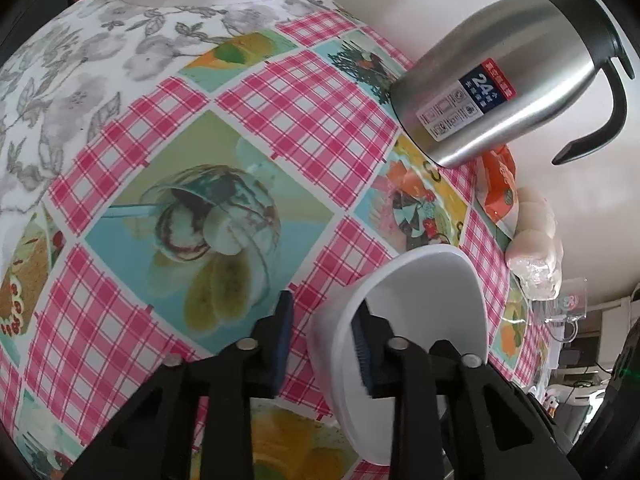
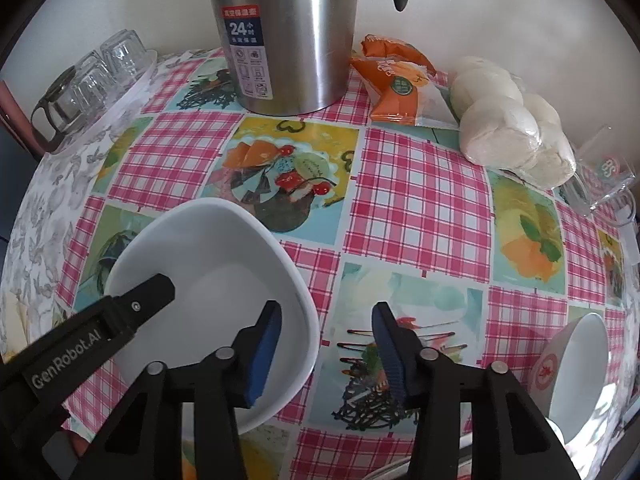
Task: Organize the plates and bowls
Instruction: 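Close both grippers on the white square bowl rim, then lift the white square bowl off the table with both grippers, then carry the white square bowl over the steel basin with both grippers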
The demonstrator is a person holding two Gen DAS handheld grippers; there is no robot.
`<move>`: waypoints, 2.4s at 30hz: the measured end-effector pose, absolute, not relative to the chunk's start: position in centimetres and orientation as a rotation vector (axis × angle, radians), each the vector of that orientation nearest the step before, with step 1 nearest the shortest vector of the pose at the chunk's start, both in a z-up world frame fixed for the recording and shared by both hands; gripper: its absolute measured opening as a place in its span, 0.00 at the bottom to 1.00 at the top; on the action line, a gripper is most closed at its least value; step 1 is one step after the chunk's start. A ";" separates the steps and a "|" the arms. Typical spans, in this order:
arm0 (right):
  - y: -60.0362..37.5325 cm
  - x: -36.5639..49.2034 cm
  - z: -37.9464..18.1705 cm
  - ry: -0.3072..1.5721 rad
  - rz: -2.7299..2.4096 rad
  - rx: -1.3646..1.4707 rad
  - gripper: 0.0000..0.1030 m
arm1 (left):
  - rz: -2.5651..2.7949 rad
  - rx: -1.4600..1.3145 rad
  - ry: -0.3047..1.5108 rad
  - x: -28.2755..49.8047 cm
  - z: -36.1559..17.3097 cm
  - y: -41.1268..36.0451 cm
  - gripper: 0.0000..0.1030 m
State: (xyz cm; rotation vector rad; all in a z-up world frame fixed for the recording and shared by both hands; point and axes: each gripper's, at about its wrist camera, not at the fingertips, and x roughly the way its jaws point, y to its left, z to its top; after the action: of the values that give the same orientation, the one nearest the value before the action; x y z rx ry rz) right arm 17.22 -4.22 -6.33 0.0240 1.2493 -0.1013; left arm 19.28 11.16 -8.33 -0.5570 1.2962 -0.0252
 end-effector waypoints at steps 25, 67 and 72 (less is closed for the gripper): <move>-4.3 15.6 -3.3 1.185 -0.061 0.074 0.15 | -0.095 -0.522 1.253 18.3 -4.6 10.7 0.15; -18.1 -1.2 8.5 0.854 -0.147 0.372 0.16 | -0.377 -0.200 1.018 8.2 9.5 -5.5 0.15; -19.0 -2.4 8.4 0.853 -0.142 0.391 0.17 | -0.387 -0.159 1.020 7.3 9.3 -6.8 0.15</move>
State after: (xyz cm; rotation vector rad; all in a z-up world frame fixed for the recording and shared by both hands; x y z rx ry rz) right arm -2.43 -18.98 8.38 0.3910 0.8532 -0.1425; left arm 7.30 -6.83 9.31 -0.1591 1.0202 -0.3870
